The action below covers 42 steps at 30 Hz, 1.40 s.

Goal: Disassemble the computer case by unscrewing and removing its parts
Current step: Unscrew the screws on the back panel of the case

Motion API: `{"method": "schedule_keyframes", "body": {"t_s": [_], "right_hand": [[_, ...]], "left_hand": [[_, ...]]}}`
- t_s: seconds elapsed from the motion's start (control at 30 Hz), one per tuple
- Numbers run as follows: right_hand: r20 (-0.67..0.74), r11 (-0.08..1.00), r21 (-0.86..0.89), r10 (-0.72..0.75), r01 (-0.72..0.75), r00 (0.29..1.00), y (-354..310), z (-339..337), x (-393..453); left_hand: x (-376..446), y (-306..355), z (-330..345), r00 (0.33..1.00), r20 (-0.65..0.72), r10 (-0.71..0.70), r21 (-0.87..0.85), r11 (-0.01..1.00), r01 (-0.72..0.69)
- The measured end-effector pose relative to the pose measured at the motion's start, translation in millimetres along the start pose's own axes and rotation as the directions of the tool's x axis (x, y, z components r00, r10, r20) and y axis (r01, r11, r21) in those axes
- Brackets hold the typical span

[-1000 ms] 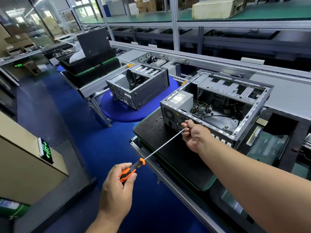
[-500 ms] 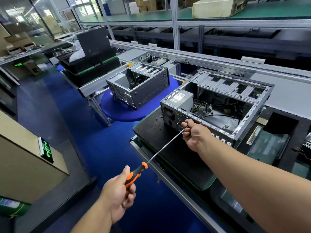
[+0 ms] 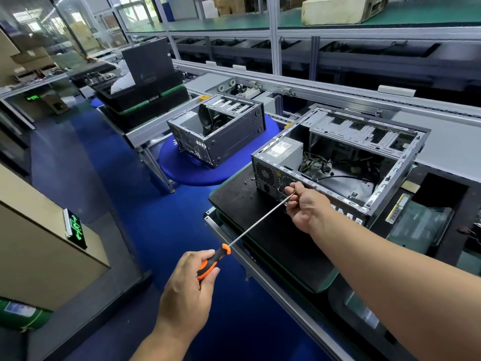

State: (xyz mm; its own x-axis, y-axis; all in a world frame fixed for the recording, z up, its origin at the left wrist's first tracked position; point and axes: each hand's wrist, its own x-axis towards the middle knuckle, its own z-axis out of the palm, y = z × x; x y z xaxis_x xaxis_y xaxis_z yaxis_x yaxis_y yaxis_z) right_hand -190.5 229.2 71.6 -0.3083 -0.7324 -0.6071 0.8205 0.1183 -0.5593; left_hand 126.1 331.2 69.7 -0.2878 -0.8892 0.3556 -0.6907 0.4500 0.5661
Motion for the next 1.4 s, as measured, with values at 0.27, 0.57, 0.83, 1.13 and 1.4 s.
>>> {"method": "schedule_keyframes", "body": {"t_s": [0.27,0.57,0.83,1.13,1.4], "right_hand": [[0.004,1.000,-0.010,-0.009,0.009,1.000,1.4,-1.0,2.2],[-0.009,1.000,-0.012,-0.008,0.008,1.000,0.9,0.6,-0.7],[-0.028,1.000,-0.006,-0.008,0.008,1.000,0.1,1.5,-3.5],[-0.030,1.000,-0.015,-0.011,0.011,0.999,0.6,1.8,-4.0],[0.022,0.998,-0.058,-0.002,0.003,1.000,5.1,-5.9,-6.3]], "left_hand": [[15.4,5.9,1.0,0.681,0.441,-0.585,-0.616,0.354,0.703],[13.7,10.8,1.8,0.687,0.397,-0.608,-0.616,0.379,0.691],[6.2,11.6,-1.6,0.931,0.076,-0.356,-0.208,0.908,0.364],[8.9,5.6,-4.2,0.751,0.418,-0.511,-0.527,0.537,0.659],[15.4,11.5,-3.5,0.449,0.631,-0.633,-0.519,0.086,0.851]]}}
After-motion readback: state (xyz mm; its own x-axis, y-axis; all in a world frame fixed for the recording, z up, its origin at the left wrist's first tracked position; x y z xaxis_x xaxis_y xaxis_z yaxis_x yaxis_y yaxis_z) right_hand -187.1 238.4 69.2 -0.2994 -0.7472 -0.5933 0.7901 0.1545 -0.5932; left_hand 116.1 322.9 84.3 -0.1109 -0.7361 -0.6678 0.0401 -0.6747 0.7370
